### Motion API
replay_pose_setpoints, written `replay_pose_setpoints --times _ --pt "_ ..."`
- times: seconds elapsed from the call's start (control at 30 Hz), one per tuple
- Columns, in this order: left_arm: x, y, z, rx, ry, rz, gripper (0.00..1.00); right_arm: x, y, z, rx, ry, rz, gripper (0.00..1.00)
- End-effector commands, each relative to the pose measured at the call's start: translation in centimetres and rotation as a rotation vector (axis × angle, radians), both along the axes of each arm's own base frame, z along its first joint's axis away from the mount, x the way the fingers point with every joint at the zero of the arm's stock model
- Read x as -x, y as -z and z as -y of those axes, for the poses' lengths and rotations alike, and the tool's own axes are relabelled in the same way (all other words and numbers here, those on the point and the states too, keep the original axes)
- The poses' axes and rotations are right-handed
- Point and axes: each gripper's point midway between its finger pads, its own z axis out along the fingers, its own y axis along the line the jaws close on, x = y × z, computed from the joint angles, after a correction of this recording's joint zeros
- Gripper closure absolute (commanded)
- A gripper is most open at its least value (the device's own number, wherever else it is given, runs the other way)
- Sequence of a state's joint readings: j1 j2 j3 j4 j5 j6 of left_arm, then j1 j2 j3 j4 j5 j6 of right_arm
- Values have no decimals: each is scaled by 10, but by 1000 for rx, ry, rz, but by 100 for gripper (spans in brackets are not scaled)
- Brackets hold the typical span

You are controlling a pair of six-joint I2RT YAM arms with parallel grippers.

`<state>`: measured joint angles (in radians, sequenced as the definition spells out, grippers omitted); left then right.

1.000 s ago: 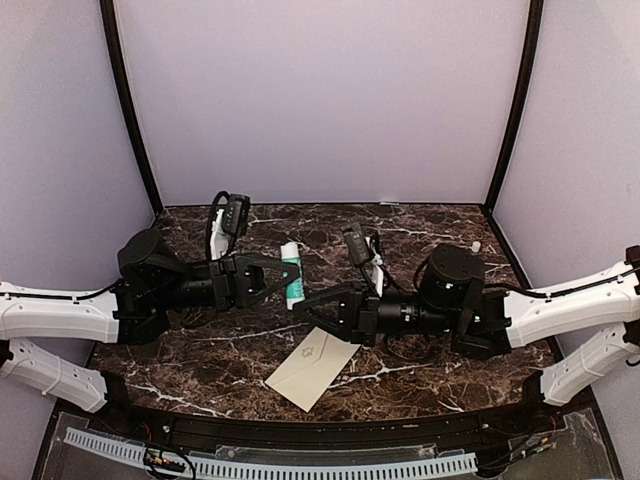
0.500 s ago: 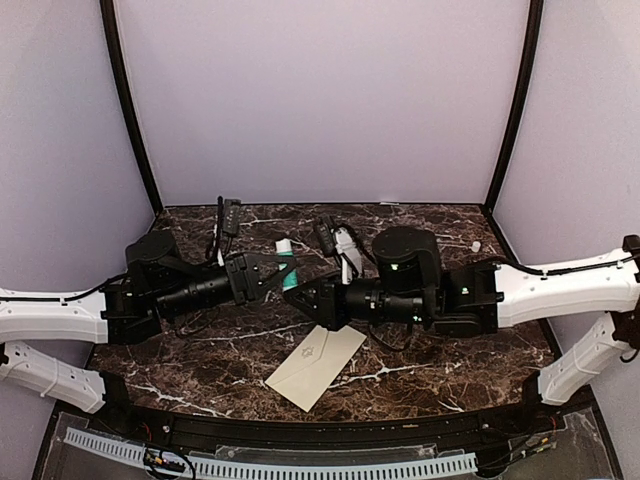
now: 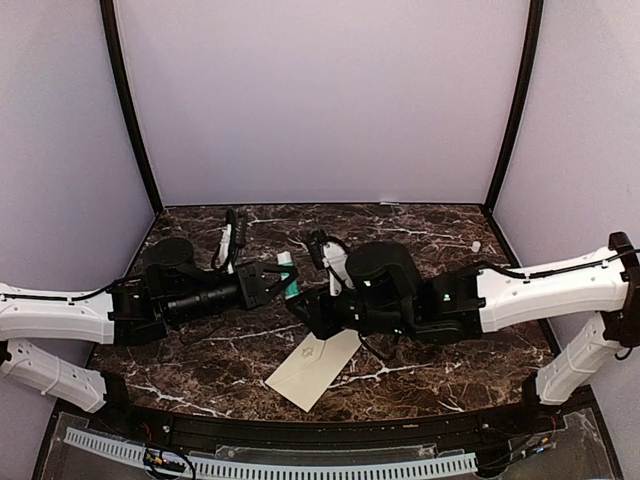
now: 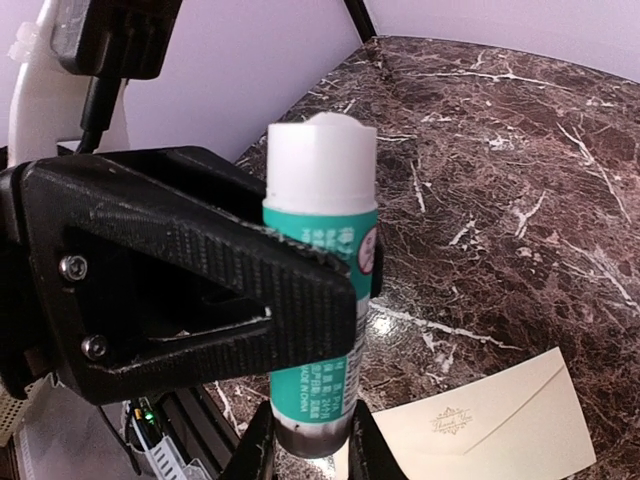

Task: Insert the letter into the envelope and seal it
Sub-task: Screw the solid glue.

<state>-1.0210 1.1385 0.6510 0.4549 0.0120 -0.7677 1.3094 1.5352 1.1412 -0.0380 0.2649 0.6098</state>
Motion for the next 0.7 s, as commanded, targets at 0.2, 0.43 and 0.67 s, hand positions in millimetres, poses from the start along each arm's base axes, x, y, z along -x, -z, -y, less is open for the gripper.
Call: replay_pose_setpoints --times 0.2,0.43,0.67 --pt "39 -69 -3 131 149 79 100 49 -67 35 -388 -218 69 51" --pt "68 -100 4 236 316 172 100 80 -93 46 -571 -394 77 31" --pt "98 -123 9 352 503 235 100 88 -111 30 -640 -471 84 38"
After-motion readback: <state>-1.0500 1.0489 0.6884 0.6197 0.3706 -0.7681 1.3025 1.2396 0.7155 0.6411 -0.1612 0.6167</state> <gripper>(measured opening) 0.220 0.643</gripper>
